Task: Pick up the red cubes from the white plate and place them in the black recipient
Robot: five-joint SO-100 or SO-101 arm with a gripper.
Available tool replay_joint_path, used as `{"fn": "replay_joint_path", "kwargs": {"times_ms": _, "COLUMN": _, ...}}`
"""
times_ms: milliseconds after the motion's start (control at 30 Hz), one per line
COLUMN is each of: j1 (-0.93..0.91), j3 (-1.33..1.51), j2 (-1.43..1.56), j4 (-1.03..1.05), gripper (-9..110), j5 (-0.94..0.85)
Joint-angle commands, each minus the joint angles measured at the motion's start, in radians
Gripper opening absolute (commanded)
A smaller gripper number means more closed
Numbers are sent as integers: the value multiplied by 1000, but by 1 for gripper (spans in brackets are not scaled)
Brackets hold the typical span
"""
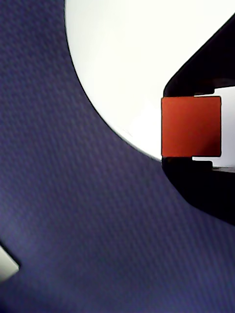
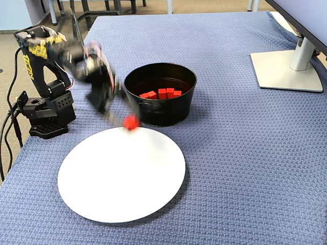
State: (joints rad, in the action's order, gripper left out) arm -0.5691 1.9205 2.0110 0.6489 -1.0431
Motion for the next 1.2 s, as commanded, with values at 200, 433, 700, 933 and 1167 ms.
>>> {"fn": "replay_joint_path", "kwargs": {"times_ms": 200, "j1": 546, "j3": -291, "j2": 207, "j4": 377, "gripper": 0, "j5": 758}}
{"fn": "replay_joint_path", "kwargs": {"times_ms": 433, "j1": 785, "j3": -104, "j2": 130, "j4": 238, "gripper": 21, "j5": 928}}
{"fn": "replay_joint_path", "kwargs": {"times_ms": 700, "j1": 660, "j3": -161, "j2": 235, "j4": 348, "gripper": 32, "j5": 752}}
{"fn": "replay_joint_path", "kwargs": {"times_ms": 933, "j1": 367, "j3": 28, "j2": 517, "j4": 422, "gripper": 19, "j5": 678}}
{"fn": "replay_joint_path", "kwargs": {"times_ms": 1167, "j1": 354, "j3": 313, "j2": 710, "j4": 486, "gripper": 12, "j5": 818}}
